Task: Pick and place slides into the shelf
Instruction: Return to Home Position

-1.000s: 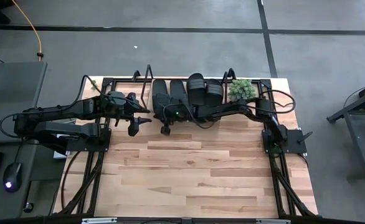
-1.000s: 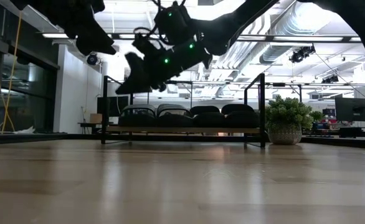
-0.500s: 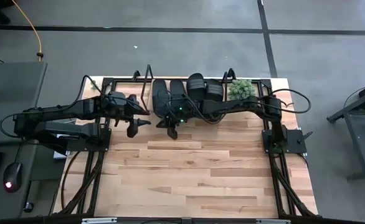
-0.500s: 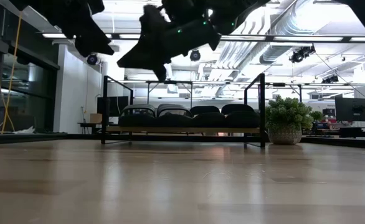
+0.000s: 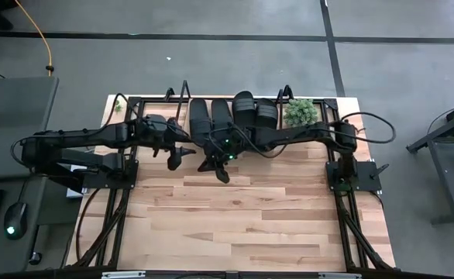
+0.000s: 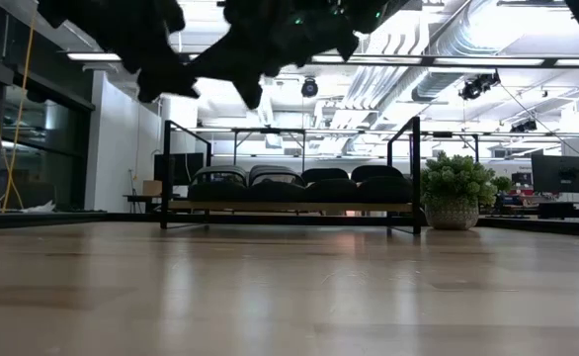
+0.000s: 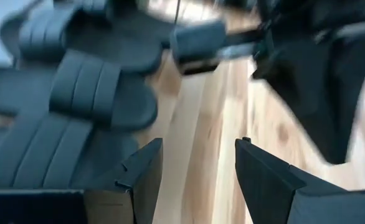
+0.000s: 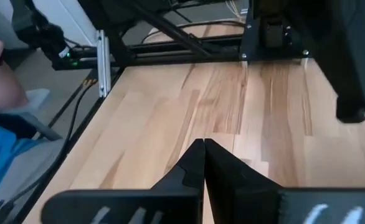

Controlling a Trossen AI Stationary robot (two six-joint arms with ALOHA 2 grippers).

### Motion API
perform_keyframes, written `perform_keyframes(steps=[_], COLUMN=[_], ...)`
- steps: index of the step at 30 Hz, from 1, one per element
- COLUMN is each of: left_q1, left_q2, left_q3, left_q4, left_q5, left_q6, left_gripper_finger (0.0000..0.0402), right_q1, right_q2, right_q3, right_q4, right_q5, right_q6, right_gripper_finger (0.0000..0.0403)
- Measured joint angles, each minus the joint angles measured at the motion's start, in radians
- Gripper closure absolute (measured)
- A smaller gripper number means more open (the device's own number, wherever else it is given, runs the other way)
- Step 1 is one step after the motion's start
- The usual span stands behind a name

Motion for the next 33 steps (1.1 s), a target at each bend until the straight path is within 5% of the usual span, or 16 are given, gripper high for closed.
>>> perform_keyframes(steps=[6, 15, 33], left_q1=[-0.009, -0.04, -0.039], left_q2=[0.002, 0.001, 0.002], left_q3=[0.0, 0.0, 0.0], left_q4=[0.192, 0.268, 0.24], left_q5=[0.069, 0.1, 0.111], left_q6=[0.009, 0.055, -0.025], left_gripper_finger=[0.0218, 0.0218, 0.0218], right_q1=[0.005, 0.018, -0.004], right_q2=[-0.074, -0.14, -0.159], right_q3=[0.0, 0.0, -0.001], right_q4=[-0.087, -0.147, -0.169], right_q5=[0.001, 0.008, 0.01], right_q6=[-0.077, -0.082, -0.078], right_gripper_finger=[0.0402, 0.0402, 0.0402])
